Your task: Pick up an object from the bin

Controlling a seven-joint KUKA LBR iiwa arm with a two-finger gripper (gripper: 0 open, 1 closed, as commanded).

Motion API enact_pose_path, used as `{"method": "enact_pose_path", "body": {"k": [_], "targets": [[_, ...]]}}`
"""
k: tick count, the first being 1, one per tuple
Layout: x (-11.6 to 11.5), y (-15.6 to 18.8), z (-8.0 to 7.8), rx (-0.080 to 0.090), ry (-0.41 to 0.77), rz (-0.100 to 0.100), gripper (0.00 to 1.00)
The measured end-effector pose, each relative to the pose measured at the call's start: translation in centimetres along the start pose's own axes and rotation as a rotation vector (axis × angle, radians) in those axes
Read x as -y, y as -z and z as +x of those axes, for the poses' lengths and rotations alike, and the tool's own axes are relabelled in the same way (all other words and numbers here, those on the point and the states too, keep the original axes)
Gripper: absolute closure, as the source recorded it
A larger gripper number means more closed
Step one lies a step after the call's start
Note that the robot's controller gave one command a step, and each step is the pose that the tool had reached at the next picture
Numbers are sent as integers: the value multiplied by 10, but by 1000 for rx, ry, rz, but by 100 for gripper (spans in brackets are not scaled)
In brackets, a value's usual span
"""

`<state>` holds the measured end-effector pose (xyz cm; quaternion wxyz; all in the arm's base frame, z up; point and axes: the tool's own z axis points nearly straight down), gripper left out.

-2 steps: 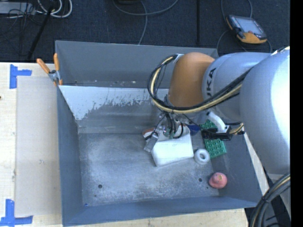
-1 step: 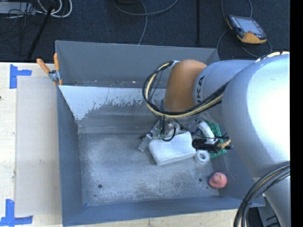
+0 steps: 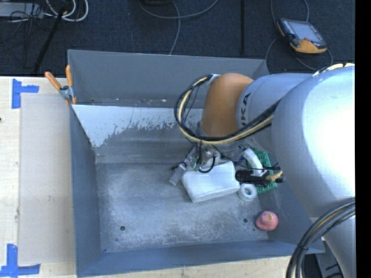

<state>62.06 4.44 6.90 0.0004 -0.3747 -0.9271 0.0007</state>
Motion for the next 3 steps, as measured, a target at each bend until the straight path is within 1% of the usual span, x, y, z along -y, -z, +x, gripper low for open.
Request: {"method": "enact_pose_path", "body": {"k": [1, 2, 3], "targets": [[0, 0, 1, -1, 2, 0, 100], [-1, 107, -1, 4, 5, -6, 100], [-1, 121, -1, 0, 10, -2, 100]]}}
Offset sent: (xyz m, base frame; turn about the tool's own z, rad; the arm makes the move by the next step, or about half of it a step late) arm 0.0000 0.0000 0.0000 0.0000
